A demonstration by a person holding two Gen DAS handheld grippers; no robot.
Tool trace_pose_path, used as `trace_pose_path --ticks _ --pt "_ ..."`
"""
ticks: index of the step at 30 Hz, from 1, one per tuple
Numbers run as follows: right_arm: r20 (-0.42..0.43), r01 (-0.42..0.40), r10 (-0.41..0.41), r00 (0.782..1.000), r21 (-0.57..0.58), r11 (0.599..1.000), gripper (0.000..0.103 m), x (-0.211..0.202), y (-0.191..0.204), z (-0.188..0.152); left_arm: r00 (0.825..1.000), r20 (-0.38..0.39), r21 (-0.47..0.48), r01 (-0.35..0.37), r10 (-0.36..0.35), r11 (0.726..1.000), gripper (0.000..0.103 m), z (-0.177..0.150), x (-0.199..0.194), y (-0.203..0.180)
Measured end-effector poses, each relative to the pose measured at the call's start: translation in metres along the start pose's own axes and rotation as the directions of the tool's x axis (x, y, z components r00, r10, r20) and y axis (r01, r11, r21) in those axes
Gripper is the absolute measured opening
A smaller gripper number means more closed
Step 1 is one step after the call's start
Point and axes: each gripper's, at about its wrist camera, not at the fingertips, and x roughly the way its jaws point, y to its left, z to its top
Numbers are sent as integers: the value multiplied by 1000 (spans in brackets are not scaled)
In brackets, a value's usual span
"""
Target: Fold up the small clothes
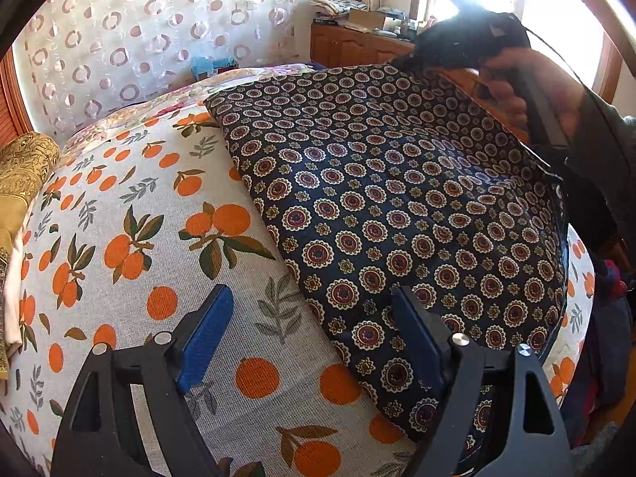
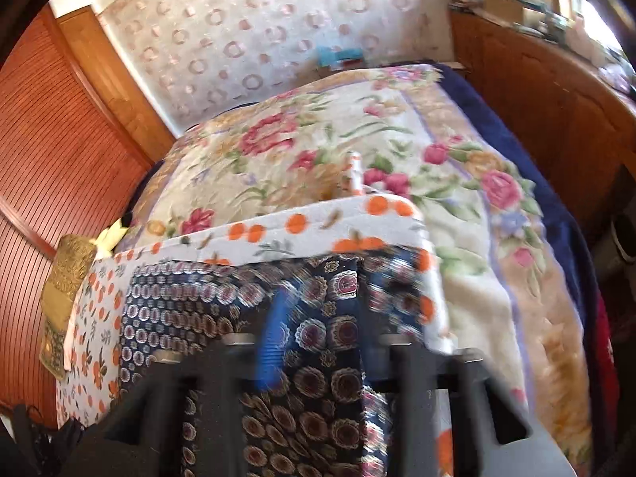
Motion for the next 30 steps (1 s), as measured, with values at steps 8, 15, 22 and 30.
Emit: trace_pose_path --ticks 8,15,22,30 --pt "161 353 -340 926 -60 934 14 -14 -11 -4 1000 -8 23 -27 27 999 83 0 1 -4" --pt "148 284 -259 955 -182 941 29 -50 -4 -41 1000 -10 25 -27 27 999 84 -1 0 -4" --pt "116 211 -183 976 -327 921 30 -103 1 -140 1000 -10 25 -27 28 999 84 0 2 -4" --pt "143 174 -138 980 -281 944 31 -133 3 -176 1000 -10 26 -28 29 999 84 0 2 -5"
